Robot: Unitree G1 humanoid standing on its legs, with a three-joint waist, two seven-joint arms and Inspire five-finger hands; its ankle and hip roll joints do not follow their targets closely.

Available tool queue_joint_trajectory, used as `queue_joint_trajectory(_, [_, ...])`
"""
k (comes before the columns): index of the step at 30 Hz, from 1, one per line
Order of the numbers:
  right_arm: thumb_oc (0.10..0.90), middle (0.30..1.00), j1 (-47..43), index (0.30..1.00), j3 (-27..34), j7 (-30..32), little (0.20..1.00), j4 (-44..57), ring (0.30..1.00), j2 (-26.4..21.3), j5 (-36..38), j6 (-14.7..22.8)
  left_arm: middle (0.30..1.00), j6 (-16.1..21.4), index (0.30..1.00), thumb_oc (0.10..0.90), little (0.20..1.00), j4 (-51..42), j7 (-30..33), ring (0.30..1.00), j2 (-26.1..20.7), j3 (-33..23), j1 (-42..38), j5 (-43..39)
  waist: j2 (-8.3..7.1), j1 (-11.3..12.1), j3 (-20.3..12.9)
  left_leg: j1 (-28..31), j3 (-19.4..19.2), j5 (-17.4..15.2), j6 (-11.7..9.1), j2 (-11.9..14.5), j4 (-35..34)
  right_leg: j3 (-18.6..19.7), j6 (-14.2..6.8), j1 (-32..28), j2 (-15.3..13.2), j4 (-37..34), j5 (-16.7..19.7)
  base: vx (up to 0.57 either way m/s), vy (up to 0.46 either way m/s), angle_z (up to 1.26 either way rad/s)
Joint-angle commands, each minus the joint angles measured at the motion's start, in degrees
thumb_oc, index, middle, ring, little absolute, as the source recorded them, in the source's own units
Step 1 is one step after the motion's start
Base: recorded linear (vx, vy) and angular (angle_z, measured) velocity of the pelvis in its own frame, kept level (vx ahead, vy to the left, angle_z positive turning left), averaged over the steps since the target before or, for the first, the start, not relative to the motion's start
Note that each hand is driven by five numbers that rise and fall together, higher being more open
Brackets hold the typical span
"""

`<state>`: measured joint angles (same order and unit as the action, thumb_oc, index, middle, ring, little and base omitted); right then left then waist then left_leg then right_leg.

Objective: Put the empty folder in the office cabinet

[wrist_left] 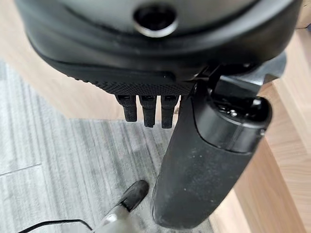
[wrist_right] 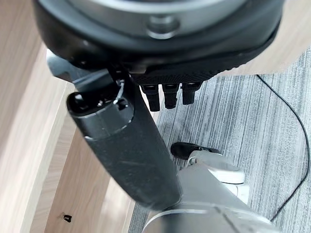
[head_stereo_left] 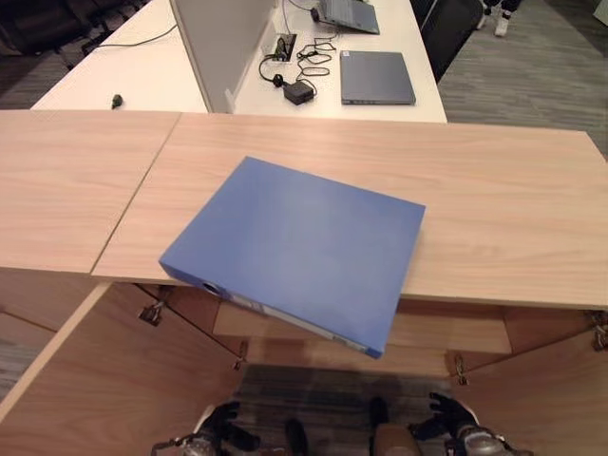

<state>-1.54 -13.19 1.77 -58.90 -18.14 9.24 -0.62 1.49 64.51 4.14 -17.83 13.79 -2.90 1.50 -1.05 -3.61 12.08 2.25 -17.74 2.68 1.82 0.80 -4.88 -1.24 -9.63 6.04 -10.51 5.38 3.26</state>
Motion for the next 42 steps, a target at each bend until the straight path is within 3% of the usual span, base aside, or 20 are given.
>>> queue_joint_trajectory(1, [0.800,0.900,-1.30,0.900,-0.55,-0.21,0.900,2.69,0.900,0.32,0.88,1.59,0.900,1.35,0.900,0.800,0.900,-0.59,-0.21,0.900,-1.91,0.55,-0.46,2.06,1.20,1.53,-1.39,0.16,2.22,-3.23,-4.32,1.73,2.10,-0.11,-1.47,-4.60,0.60,5.04,-7.61,0.08,0.009,-0.04])
queue_joint_trajectory(5, [0.800,0.900,-0.66,0.900,-0.78,-0.31,0.900,1.19,0.900,0.01,0.12,1.21,0.900,1.23,0.900,0.800,0.900,0.19,-0.18,0.900,-1.01,0.57,-0.43,2.08,0.77,1.63,-2.94,1.72,2.74,-3.01,-4.97,1.65,1.20,-0.64,-1.24,-7.42,-0.06,-1.40,-7.08,0.07,-0.040,-0.08])
queue_joint_trajectory(20, [0.800,0.900,-0.09,0.900,-0.62,-0.43,0.900,-0.32,0.900,-0.47,0.60,0.85,0.900,1.14,0.900,0.800,0.900,-0.29,-0.85,0.900,0.33,2.40,0.41,3.35,0.82,0.89,-3.71,4.46,3.19,-3.07,-5.76,2.44,0.47,-1.56,-0.75,-10.17,0.21,-4.12,-6.39,0.01,-0.018,0.02])
queue_joint_trajectory(24, [0.800,0.900,-0.90,0.900,-0.26,0.09,0.900,0.11,0.900,-0.36,1.19,0.99,0.900,1.01,0.900,0.800,0.900,0.08,-0.84,0.900,0.33,2.65,0.22,3.31,0.76,0.54,-2.59,3.69,2.51,-2.95,-5.69,2.44,0.25,-1.21,-1.01,-8.69,0.04,-4.75,-5.12,-0.05,0.002,-0.04])
queue_joint_trajectory(27, [0.800,0.900,-2.76,0.900,0.54,0.65,0.900,0.47,0.900,0.00,3.01,1.44,0.900,1.07,0.900,0.800,0.900,-0.17,-0.89,0.900,-0.62,2.62,-0.87,2.81,0.86,0.21,-1.55,-0.27,0.78,-1.68,-5.89,3.19,-0.02,1.05,-2.07,-3.58,0.58,-4.30,-3.04,-0.29,-0.013,-0.33])
queue_joint_trajectory(28, [0.800,0.900,-3.73,0.900,1.12,0.87,0.900,0.90,0.900,0.42,4.71,1.63,0.900,1.16,0.900,0.800,0.900,-1.12,-1.12,0.900,-1.57,2.96,-1.18,2.95,1.32,0.32,-0.75,-2.28,-0.31,-0.98,-5.45,4.24,0.62,3.23,-2.08,-1.87,1.50,0.35,-4.63,-0.34,-0.009,-0.39])
queue_joint_trajectory(29, [0.800,0.900,-4.00,0.900,1.35,1.08,0.900,1.39,0.900,0.55,5.29,2.04,0.900,1.22,0.900,0.800,0.900,-1.59,-1.18,0.900,-1.94,2.92,-1.15,2.97,1.76,0.97,-0.86,-3.40,-1.49,-0.36,-5.29,4.87,1.06,2.29,-1.75,-2.81,1.29,1.47,-5.73,-0.34,-0.011,-0.56])
queue_joint_trajectory(31, [0.800,0.900,-3.62,0.900,1.58,0.99,0.900,2.01,0.900,0.89,5.11,2.46,0.900,1.20,0.900,0.800,0.900,-2.27,-1.32,0.900,-2.45,2.13,-0.40,2.45,1.67,2.67,-1.63,-4.03,-3.84,0.22,-5.46,5.22,1.74,-2.47,-1.50,-6.92,-0.69,2.78,-8.50,-0.21,-0.033,-0.92])
queue_joint_trajectory(34, [0.800,0.900,-2.76,0.900,1.81,0.90,0.900,1.19,0.900,0.79,3.93,1.89,0.900,1.04,0.900,0.800,0.900,-2.33,-1.27,0.900,-2.43,0.85,0.97,1.80,0.74,4.61,-3.69,-5.33,-6.43,1.65,-5.75,5.61,3.00,-5.96,-1.93,-11.28,-2.20,-0.31,-7.60,-0.11,-0.066,-0.61])
queue_joint_trajectory(42, [0.800,0.900,-0.60,0.900,1.86,0.66,0.900,0.40,0.900,-0.20,3.41,1.38,0.900,0.88,0.900,0.800,0.900,-1.39,-0.61,0.900,-0.96,0.11,1.28,1.42,1.99,3.19,-3.69,-3.42,-4.83,4.91,-8.14,8.41,3.16,-4.06,0.17,-14.86,1.16,-7.14,-9.67,-0.05,-0.133,-0.22])
